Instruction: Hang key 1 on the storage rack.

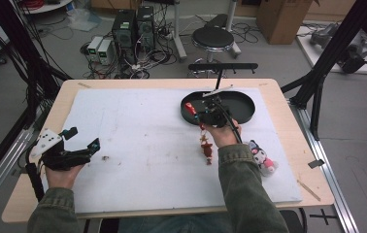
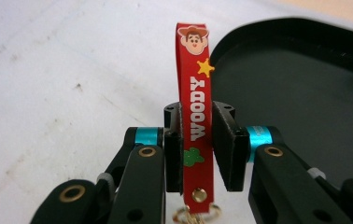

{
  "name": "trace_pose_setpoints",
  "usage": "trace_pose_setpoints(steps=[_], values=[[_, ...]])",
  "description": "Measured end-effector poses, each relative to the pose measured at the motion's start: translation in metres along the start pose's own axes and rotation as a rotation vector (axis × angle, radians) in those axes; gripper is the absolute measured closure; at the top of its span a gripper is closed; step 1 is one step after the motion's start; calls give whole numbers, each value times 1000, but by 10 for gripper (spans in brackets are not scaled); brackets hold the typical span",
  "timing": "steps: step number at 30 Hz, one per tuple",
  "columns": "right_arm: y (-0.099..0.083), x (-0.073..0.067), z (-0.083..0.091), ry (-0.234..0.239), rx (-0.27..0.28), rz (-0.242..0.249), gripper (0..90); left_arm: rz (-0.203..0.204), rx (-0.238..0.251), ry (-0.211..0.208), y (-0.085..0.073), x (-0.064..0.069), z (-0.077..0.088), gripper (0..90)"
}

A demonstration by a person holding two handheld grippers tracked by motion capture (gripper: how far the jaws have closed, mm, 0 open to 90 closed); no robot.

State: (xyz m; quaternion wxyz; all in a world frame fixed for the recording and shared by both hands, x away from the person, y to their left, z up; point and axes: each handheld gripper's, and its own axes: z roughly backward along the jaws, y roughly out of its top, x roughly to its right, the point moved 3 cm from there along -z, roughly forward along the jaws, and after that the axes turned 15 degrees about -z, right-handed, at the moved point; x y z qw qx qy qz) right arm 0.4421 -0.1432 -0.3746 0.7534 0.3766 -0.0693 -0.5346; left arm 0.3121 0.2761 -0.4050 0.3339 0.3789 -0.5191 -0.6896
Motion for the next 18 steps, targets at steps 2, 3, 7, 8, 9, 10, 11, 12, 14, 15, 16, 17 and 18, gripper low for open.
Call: trace_pose_setpoints(steps=[2, 3, 7, 8, 9, 10, 11, 12, 14, 15, 16, 17, 18], values=[[3, 1, 6, 11, 17, -5, 755, 2, 0, 1, 0, 0, 0, 53], [4, 1, 8, 22, 31, -13, 755, 2, 1, -2, 0, 0, 0, 54], [8, 7, 17, 46, 76, -28, 755, 15, 7, -8, 0, -1, 0, 53], [8, 8, 19, 56, 88, -38, 755, 17, 9, -7, 0, -1, 0, 54], [10, 9, 23, 75, 102, -59, 755, 19, 9, -6, 0, -1, 0, 53], [10, 9, 23, 75, 102, -59, 755, 18, 8, -5, 0, -1, 0, 53], [12, 10, 26, 78, 108, -65, 755, 19, 9, -6, 0, -1, 0, 54], [13, 11, 29, 83, 111, -67, 755, 20, 9, -7, 0, -1, 0, 53], [17, 11, 34, 94, 126, -66, 755, 18, 7, -8, 0, -1, 0, 53], [19, 12, 36, 103, 129, -67, 755, 19, 7, -9, 0, -1, 0, 54], [21, 12, 39, 119, 135, -79, 755, 18, 6, -8, 0, -1, 0, 54], [23, 13, 41, 142, 144, -95, 755, 18, 7, -8, 0, -1, 0, 53], [24, 14, 43, 166, 153, -112, 755, 19, 8, -7, 0, -1, 0, 54]])
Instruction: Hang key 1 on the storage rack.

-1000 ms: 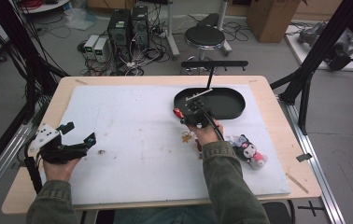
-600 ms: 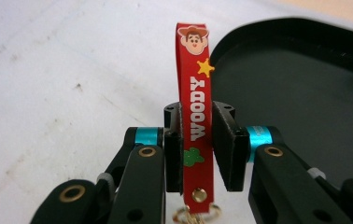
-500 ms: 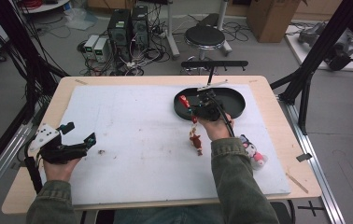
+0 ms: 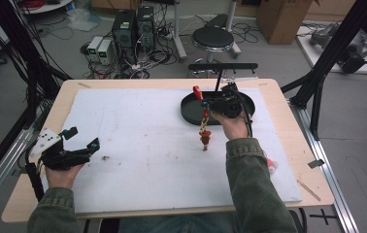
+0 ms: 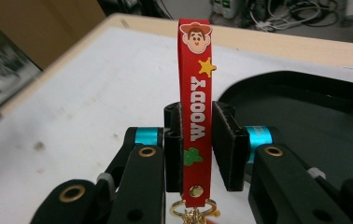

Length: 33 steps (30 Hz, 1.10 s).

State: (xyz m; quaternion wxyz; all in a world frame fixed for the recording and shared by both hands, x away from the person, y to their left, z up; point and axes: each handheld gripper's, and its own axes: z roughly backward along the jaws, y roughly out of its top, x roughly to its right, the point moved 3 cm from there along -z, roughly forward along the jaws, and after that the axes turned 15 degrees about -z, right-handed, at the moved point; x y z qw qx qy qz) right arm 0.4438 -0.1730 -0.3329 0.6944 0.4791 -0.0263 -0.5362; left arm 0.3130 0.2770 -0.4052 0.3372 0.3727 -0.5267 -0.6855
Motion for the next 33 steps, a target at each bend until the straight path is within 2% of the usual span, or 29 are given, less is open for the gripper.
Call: trace_pose_setpoints(steps=[1, 4, 8, 14, 20, 33], values=[[3, 2, 4, 32, 18, -28, 755, 0, 1, 0, 0, 0, 0, 54], [5, 5, 7, 58, 33, -47, 755, 6, 2, -6, 0, 0, 0, 54], [11, 6, 14, 70, 51, -62, 754, 20, 10, -8, 0, -1, 0, 53], [24, 7, 21, 115, 67, -91, 754, 24, 12, -9, 0, -2, 0, 54], [36, 11, 27, 132, 83, -121, 754, 27, 8, -17, -1, -1, -1, 54], [62, 12, 30, 147, 109, -142, 753, 36, 15, -13, -1, -3, -1, 54]])
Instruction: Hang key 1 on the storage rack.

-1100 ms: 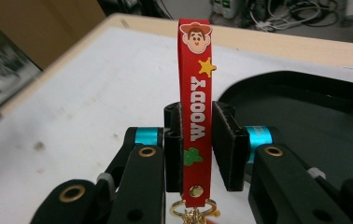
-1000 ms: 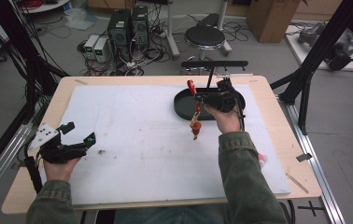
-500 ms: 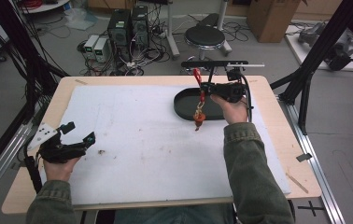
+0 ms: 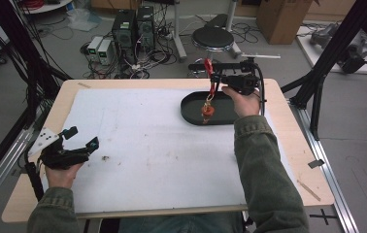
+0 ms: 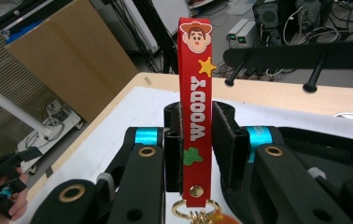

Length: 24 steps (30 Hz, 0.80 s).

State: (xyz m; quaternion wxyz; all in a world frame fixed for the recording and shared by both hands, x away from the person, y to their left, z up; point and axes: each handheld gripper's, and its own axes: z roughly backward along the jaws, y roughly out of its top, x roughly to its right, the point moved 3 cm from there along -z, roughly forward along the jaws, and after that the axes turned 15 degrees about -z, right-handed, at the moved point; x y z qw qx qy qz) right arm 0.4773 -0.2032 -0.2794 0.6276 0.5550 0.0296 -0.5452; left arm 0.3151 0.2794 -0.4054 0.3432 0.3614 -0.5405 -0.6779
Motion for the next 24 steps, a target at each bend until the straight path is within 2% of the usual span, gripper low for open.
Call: trace_pose_setpoints(steps=[7, 12, 16, 17, 18, 22, 24], values=[[10, -6, -1, 5, 2, -1, 754, 1, 1, 2, 0, -1, 0, 54], [22, -7, -3, -21, 2, 0, 754, 1, 0, 1, 0, -1, -1, 54], [29, -10, -6, -20, 8, 3, 754, 4, 4, 1, 0, -1, -1, 53], [31, -11, -8, -23, 7, 11, 754, 6, 4, 0, 0, -1, -1, 54], [36, -14, -12, -46, 1, 40, 753, 5, 1, -2, -1, -1, -2, 54], [43, -16, -18, -42, 8, 37, 753, 0, -6, -3, -1, 0, -3, 53], [48, -18, -22, -55, 6, 42, 753, 3, -1, -1, -1, 0, -3, 53]])
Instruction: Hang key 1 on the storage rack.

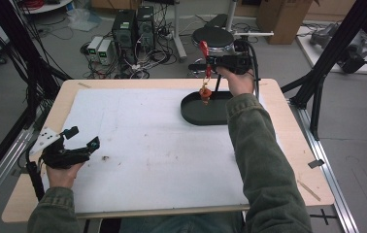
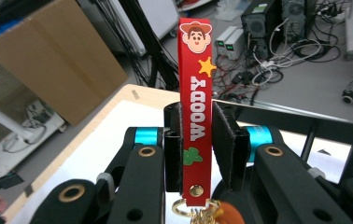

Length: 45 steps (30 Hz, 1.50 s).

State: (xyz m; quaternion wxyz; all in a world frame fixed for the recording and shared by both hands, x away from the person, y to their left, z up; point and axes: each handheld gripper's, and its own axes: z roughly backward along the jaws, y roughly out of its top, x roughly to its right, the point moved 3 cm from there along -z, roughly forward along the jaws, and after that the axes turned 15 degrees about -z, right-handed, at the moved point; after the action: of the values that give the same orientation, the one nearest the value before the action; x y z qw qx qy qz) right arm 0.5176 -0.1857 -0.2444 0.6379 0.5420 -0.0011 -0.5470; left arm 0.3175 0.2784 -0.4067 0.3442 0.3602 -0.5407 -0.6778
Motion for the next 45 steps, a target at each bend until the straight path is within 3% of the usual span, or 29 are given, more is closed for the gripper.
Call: trace_pose_setpoints(steps=[2, 7, 11, 16, 29, 39, 45], values=[[5, -2, -4, -15, -4, 12, 753, -1, 1, 1, 0, -1, 0, 53], [16, -1, -12, 18, 10, -33, 753, 4, 2, 1, 0, -1, 1, 54], [20, 4, -23, -2, 4, -50, 752, -2, 1, 0, 0, -1, 1, 53], [18, 12, -39, -66, -12, -56, 752, 1, -1, -8, 0, 0, 0, 53], [25, 17, -61, -76, 3, -77, 751, 10, 1, -3, -1, -2, 1, 53], [23, 21, -76, -100, 19, -82, 750, 11, 1, -5, -1, -2, 0, 53], [23, 22, -79, -109, 28, -51, 741, 12, 1, -4, -1, -2, 0, 53]])
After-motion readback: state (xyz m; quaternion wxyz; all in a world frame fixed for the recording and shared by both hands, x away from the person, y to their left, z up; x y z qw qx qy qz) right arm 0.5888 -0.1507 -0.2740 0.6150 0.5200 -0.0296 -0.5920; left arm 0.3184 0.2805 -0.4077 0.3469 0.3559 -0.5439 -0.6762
